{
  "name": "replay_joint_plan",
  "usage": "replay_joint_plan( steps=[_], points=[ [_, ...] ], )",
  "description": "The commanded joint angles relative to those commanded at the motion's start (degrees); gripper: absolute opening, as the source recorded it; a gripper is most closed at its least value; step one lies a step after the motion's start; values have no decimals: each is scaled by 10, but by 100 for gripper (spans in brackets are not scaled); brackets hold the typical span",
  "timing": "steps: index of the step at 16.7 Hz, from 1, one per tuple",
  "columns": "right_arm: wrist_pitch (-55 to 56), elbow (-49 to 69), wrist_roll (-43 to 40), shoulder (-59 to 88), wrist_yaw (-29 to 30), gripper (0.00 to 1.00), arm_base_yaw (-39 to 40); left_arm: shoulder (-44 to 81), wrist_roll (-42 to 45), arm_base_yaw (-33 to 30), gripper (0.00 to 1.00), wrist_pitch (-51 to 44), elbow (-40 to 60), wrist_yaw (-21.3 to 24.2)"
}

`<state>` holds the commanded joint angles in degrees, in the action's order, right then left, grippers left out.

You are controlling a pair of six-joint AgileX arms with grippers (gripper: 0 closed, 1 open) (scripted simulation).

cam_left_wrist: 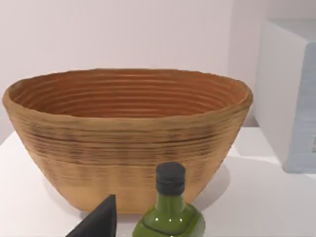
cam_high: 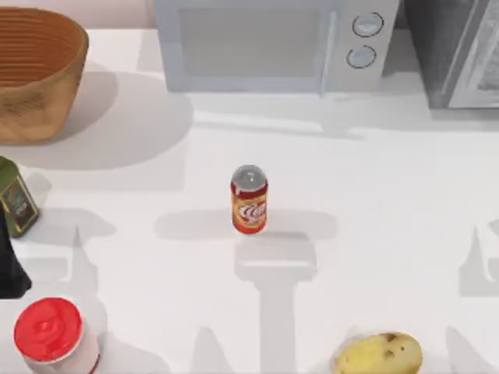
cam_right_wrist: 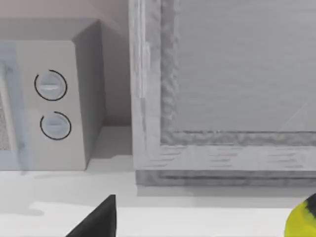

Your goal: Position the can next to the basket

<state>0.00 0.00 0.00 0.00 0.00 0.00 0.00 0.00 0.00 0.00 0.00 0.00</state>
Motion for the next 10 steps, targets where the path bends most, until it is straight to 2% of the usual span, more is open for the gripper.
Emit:
replay_joint_plan(
  steps=[5,10],
  points=[
    [0,0,0,0,0,100,0,30,3,-12,100,-18,24,3],
    [0,0,0,0,0,100,0,184,15,-60,100,-114,143,7]
  ],
)
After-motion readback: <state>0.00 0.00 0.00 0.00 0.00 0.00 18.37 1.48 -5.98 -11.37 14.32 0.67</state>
